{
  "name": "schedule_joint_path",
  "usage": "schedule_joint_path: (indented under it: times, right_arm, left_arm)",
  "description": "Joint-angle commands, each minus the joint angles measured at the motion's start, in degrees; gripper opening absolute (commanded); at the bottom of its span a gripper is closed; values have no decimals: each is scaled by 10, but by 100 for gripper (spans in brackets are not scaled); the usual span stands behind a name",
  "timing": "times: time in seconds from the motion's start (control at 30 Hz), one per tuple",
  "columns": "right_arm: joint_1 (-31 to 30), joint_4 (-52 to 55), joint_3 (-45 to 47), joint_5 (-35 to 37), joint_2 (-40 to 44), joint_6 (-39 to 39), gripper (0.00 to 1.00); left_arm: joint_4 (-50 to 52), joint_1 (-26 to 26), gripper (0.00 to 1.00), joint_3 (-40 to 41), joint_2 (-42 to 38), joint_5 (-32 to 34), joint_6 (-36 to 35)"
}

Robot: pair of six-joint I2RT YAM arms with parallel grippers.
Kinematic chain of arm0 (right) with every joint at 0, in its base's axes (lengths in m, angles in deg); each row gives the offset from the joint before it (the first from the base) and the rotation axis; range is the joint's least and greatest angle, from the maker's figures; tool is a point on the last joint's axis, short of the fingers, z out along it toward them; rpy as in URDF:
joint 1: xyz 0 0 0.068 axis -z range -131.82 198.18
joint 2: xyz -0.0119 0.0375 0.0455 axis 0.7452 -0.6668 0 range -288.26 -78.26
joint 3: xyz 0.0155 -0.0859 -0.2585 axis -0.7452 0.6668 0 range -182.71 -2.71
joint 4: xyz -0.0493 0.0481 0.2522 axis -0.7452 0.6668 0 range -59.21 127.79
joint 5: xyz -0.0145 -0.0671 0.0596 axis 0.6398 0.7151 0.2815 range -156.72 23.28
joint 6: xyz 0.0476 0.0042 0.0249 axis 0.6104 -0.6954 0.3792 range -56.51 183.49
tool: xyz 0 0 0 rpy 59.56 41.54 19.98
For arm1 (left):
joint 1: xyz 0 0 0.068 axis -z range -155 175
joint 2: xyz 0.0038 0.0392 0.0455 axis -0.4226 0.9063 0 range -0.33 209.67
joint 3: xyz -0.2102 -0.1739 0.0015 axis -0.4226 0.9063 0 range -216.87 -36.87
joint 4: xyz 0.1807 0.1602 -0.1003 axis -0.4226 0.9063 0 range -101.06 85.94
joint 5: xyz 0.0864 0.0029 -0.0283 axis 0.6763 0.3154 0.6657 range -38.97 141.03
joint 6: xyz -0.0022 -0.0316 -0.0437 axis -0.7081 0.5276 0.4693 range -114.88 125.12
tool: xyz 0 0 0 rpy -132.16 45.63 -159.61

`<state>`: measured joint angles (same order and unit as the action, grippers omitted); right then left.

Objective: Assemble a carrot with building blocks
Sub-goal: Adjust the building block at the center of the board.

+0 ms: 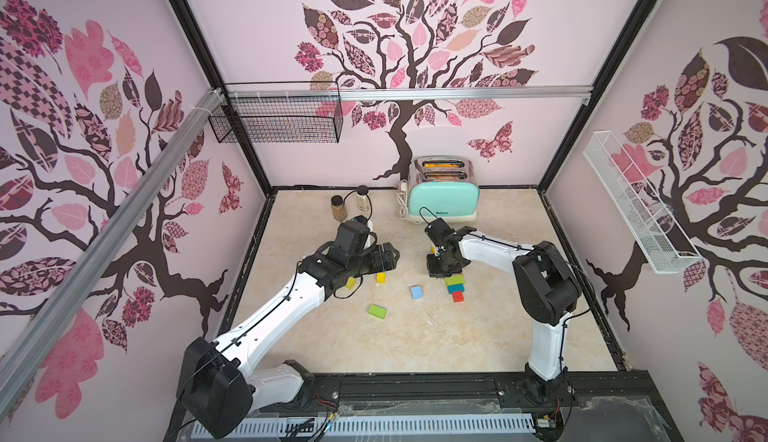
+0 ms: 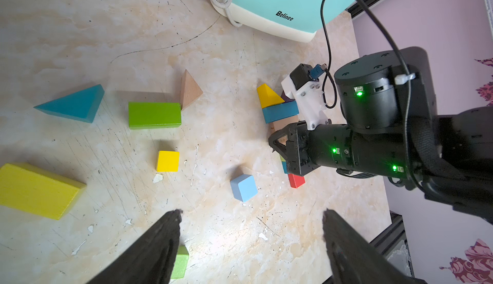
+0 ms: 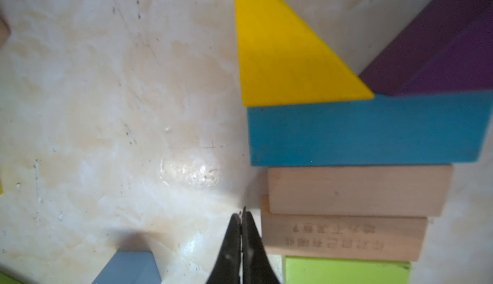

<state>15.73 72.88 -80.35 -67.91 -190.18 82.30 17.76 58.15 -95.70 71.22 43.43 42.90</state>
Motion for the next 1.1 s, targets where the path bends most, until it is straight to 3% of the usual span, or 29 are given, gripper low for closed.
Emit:
schedule_joint_path:
  times: [0.0, 0.37, 0.77, 0.93, 1.07]
  right_arm:
    - [-3, 4, -10, 22, -9, -3, 8]
    - [-5, 13, -12, 35, -15, -5, 7]
    - [-6, 5, -11, -4, 4, -18, 8]
    - [-7, 28, -19, -13, 44, -19, 11]
    - [-6, 63, -45, 8, 86, -18, 19]
  left_arm:
    - [-4, -1, 88, 1, 0, 3, 3]
    - [-12, -2, 88, 6, 3, 2, 6]
    - [-16, -2, 88, 5, 5, 2, 7]
    - [-11, -2, 88, -2, 3, 10, 7]
    - [-7, -13, 91, -10, -7, 14, 7]
